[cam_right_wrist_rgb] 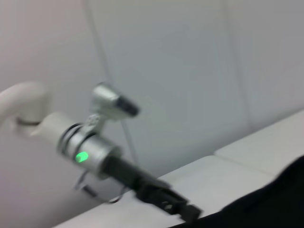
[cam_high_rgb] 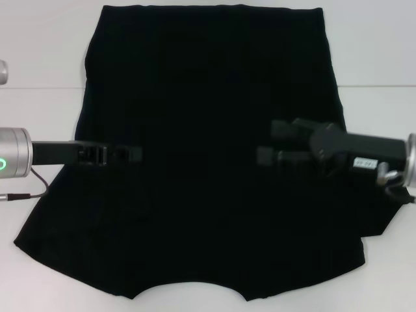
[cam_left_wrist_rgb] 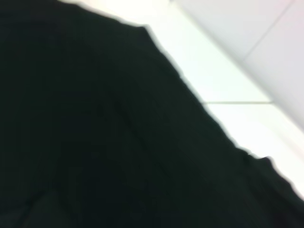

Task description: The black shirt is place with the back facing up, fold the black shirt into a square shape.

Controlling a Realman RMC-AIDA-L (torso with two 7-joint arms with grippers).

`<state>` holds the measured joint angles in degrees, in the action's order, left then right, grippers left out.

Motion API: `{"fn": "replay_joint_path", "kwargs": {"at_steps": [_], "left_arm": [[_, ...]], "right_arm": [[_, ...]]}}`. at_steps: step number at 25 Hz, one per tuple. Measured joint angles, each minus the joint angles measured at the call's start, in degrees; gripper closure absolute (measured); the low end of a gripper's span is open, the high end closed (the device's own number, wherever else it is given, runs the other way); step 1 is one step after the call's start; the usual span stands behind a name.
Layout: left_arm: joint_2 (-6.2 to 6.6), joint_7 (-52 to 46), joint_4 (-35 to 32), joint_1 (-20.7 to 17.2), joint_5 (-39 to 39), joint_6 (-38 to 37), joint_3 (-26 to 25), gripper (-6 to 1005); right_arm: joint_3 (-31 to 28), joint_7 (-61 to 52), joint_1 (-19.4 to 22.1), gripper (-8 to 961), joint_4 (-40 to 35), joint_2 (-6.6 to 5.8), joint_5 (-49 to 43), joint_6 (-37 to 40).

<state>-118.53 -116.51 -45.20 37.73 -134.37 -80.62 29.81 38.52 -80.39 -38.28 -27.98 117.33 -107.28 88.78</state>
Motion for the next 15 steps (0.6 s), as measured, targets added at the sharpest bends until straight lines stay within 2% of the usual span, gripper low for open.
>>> {"fn": "replay_joint_path", "kwargs": {"at_steps": [3, 4, 5, 7, 9, 10, 12, 15], "left_arm": [[0.27, 6.17, 0.91, -1.08, 7.16, -4.59, -0.28, 778], [0.32, 7.81, 1.42, -1.39, 8.48, -5.68, -0.27, 740], [0.31, 11.07, 2.28, -1.77, 10.74, -7.76, -0.21, 705], [-0.02, 18.69, 4.76, -2.26, 14.17, -11.20, -0.05, 635], [-1.23, 30.33, 9.08, -2.48, 15.71, -13.89, 0.27, 565], [-1.23, 30.33, 9.08, -2.48, 15.71, -13.89, 0.27, 517], [-2.26, 36.51, 10.56, -2.63, 15.47, -14.33, 1.23, 421], [-4.03, 43.76, 10.86, -3.60, 15.06, -14.46, 4.89, 278]], "right_arm": [[-1.86, -4.99, 0.37, 12, -0.19, -1.15, 0.14, -1.84], [-2.24, -12.47, 0.63, 12, -0.63, -2.60, -0.25, -4.32], [-2.24, -12.47, 0.63, 12, -0.63, -2.60, -0.25, -4.32], [-2.12, -21.40, 0.87, 12, -0.79, -4.46, -1.64, -7.06], [-1.89, -31.11, 1.21, 13, -0.75, -6.83, -4.39, -9.62], [-1.89, -34.98, 1.51, 13, -0.78, -7.77, -5.87, -10.29], [-1.90, -41.48, 2.29, 13, -1.66, -9.26, -8.62, -10.60], [-1.99, -50.37, 3.73, 13, -4.36, -10.73, -13.65, -9.58]]}}
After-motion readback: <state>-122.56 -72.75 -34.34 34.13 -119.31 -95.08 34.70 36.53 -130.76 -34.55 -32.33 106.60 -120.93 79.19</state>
